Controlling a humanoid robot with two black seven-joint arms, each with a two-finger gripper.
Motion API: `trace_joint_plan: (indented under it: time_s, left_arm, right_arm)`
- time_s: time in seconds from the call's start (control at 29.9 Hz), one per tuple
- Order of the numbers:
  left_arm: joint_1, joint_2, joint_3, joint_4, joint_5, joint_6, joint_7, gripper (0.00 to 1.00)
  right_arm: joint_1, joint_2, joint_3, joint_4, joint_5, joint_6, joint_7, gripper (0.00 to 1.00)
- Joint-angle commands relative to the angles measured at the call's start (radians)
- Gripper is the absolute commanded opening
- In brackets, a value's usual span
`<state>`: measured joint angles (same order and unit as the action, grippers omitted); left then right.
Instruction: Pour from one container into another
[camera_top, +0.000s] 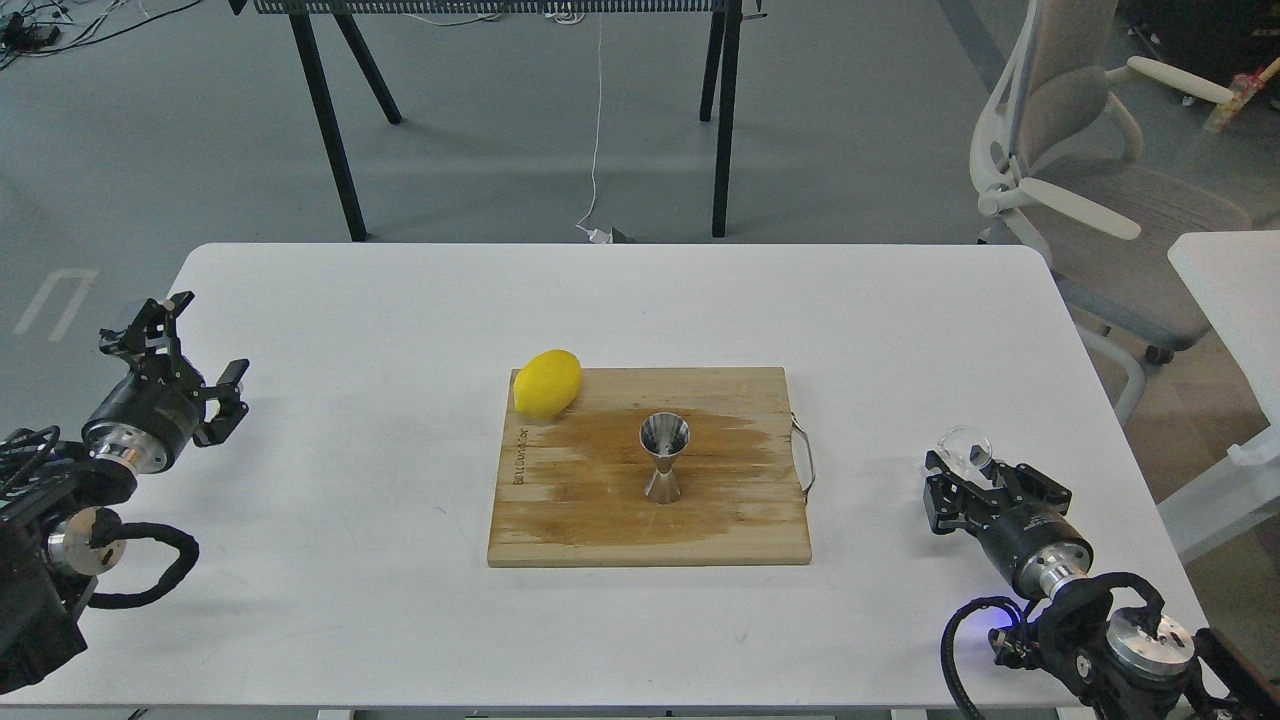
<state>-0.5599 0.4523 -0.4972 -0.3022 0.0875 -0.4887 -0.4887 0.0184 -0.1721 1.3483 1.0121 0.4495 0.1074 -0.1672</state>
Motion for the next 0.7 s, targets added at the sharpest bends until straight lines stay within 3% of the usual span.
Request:
trace_joint_plan:
  time_s: [0.0, 0.57, 0.67]
  left_arm:
    - [0.0, -0.001, 0.0, 0.0, 0.0, 0.0, 0.0, 0.99]
    - [0.0, -0.003, 0.0, 0.0, 0.0, 0.0, 0.0, 0.99]
    - [0.0, -0.003, 0.0, 0.0, 0.0, 0.0, 0.0, 0.99]
  right_arm:
    - [0.0, -0.001, 0.0, 0.0, 0.0, 0.0, 0.0, 0.48]
    - [-0.003, 0.0, 0.0, 0.0, 0.0, 0.0, -0.002, 0.94]
    - [-0.003, 0.0, 0.0, 0.0, 0.0, 0.0, -0.002, 0.94]
